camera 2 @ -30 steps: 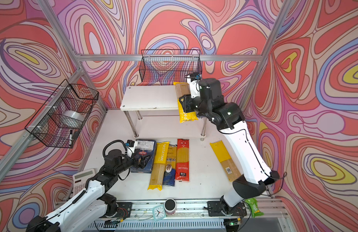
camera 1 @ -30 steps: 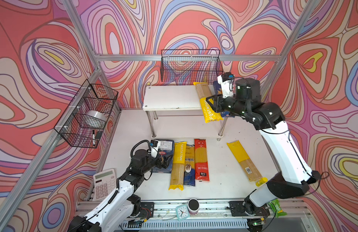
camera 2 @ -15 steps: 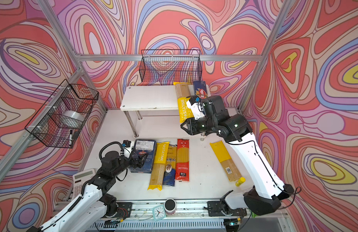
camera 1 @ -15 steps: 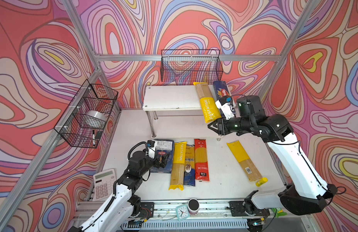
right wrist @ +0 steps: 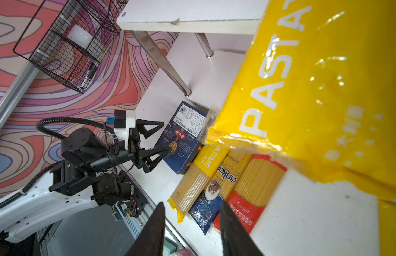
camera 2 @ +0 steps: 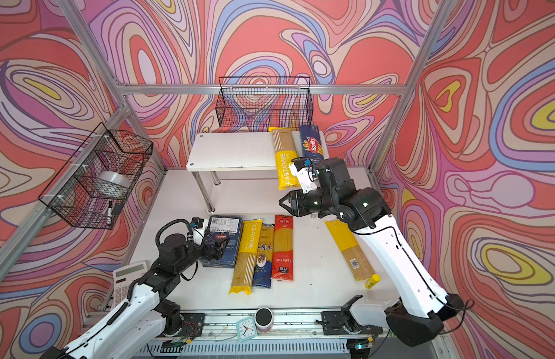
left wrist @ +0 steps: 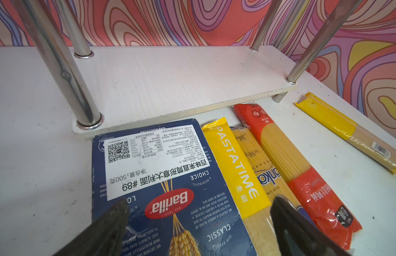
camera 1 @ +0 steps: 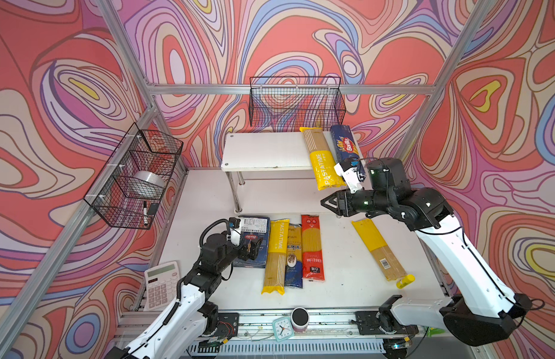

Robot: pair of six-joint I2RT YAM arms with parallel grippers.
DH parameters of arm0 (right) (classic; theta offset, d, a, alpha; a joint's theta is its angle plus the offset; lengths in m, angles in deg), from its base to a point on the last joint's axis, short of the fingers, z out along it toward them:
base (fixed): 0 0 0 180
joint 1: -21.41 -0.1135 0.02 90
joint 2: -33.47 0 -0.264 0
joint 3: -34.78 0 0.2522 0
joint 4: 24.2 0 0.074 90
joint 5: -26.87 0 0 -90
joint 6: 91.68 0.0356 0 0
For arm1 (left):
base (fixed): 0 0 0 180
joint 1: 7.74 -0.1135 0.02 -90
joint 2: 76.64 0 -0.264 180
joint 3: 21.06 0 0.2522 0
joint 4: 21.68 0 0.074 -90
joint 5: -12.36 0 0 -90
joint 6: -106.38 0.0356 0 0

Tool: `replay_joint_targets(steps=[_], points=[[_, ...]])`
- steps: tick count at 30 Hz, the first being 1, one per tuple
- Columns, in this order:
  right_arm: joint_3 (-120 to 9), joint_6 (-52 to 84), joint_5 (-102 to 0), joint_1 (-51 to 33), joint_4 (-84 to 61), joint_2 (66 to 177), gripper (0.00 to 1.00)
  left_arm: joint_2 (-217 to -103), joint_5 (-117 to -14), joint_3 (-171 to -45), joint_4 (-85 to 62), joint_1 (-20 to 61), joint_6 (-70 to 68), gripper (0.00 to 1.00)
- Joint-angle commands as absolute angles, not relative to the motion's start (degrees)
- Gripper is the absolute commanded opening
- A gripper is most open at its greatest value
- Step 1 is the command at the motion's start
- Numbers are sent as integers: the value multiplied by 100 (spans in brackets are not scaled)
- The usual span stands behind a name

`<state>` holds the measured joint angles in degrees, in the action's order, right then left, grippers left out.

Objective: Arrange pasta packages on shelves
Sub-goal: Move the pasta bag to the shelf.

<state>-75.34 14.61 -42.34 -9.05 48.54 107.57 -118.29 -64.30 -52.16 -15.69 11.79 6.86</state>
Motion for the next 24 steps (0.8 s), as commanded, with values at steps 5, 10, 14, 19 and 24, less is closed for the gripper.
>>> replay_joint_targets(steps=[5,10,14,19,24], points=[[-7430,1585,-4251,-906,4112,10840,43,-11229,-7079,-5149,-1205,1204,803,100],[-7398,1573,-4352,-906,3976,10978,44,-11439,-7050,-5228,-1236,1211,807,100],[-7487,1495,-4493,-908,3955,11103,44,-11602,-6902,-5300,-1234,1212,865,100],[-7726,1370,-4455,-902,3886,11353,46,-11554,-6933,-5277,-1236,1204,855,100],[-7861,1314,-4529,-900,3841,11475,46,-11536,-6956,-5266,-1234,1208,845,100]])
